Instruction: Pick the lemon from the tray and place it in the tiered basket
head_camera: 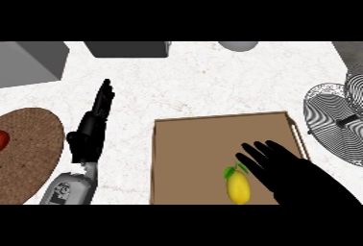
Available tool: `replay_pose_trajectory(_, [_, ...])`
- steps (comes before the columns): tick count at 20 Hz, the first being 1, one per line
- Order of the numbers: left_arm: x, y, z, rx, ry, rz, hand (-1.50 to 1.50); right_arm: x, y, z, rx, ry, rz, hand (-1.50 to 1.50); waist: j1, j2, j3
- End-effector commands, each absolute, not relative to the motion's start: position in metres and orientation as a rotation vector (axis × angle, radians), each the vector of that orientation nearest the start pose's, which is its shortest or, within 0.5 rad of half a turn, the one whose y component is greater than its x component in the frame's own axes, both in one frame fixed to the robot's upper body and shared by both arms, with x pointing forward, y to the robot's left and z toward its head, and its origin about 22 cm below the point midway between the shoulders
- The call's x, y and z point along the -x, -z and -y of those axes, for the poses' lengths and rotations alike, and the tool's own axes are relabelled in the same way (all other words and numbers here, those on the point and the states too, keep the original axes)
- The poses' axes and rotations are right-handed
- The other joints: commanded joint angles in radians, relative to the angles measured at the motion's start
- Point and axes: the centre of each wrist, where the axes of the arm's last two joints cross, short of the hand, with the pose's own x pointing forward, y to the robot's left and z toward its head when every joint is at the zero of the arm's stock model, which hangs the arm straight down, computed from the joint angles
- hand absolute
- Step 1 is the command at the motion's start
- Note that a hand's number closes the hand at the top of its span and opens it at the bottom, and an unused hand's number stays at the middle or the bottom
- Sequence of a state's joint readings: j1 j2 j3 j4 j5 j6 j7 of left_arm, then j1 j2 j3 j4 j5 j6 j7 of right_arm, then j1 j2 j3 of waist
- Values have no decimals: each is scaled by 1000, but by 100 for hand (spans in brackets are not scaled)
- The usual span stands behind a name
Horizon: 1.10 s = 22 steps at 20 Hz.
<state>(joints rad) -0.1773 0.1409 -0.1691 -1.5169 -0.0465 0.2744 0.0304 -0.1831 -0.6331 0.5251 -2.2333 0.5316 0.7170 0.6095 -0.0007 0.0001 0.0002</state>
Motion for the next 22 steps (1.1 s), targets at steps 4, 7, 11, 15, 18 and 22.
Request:
replay_pose_trajectory(4, [-265,-38,-191,-188,94,1677,0,-195,-150,193,535,-1730,1168,-150,2,0,0])
replay_pose_trajectory(7, [-285,-45,-193,-207,95,1670,0,-210,-137,182,530,-1743,1190,-150,3,1,0])
replay_pose_trajectory(11, [-270,-35,-193,-188,99,1661,0,-199,-147,182,520,-1744,1180,-150,1,0,0])
replay_pose_trajectory(15, [-266,-31,-200,-193,113,1646,0,-196,-133,191,517,-1753,1181,-150,0,-1,0])
replay_pose_trajectory(18, [-270,-24,-189,-207,116,1685,0,-208,-122,192,508,-1743,1143,-150,0,0,0])
replay_pose_trajectory(22, [-284,-30,-214,-186,114,1658,0,-195,-132,166,508,-1751,1154,-150,0,0,0])
